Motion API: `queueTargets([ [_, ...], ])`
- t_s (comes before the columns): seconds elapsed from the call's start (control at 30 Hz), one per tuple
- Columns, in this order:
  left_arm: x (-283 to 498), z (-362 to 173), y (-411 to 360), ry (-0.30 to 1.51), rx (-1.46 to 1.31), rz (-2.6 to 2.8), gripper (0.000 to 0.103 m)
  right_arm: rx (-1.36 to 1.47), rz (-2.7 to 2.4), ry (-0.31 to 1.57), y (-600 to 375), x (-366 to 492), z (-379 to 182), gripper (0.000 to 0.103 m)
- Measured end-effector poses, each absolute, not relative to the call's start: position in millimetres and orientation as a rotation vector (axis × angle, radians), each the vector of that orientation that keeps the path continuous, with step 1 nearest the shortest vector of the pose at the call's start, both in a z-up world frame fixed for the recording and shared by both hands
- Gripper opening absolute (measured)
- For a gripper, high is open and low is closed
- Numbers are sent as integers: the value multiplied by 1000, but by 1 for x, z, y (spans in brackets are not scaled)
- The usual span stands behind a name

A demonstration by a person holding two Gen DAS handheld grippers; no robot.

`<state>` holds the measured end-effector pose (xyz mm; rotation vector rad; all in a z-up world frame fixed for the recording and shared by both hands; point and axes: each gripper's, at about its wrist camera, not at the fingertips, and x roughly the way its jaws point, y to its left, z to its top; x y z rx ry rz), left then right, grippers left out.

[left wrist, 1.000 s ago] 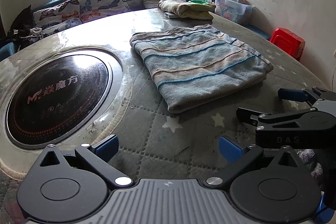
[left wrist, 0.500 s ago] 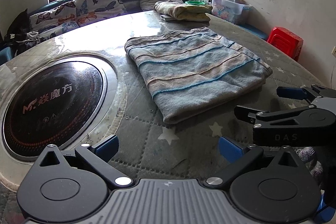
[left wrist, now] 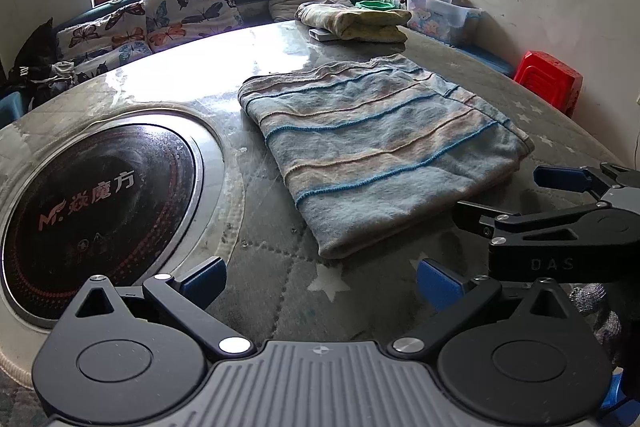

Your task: Fold clothes

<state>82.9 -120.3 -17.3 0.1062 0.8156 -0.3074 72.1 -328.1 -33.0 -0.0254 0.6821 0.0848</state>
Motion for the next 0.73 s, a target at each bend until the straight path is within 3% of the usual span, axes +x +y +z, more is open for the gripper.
queueTargets([
  [0.73,89,-19,-121,818,97,-319,103,-11,75,688,-331,79,-37,103],
])
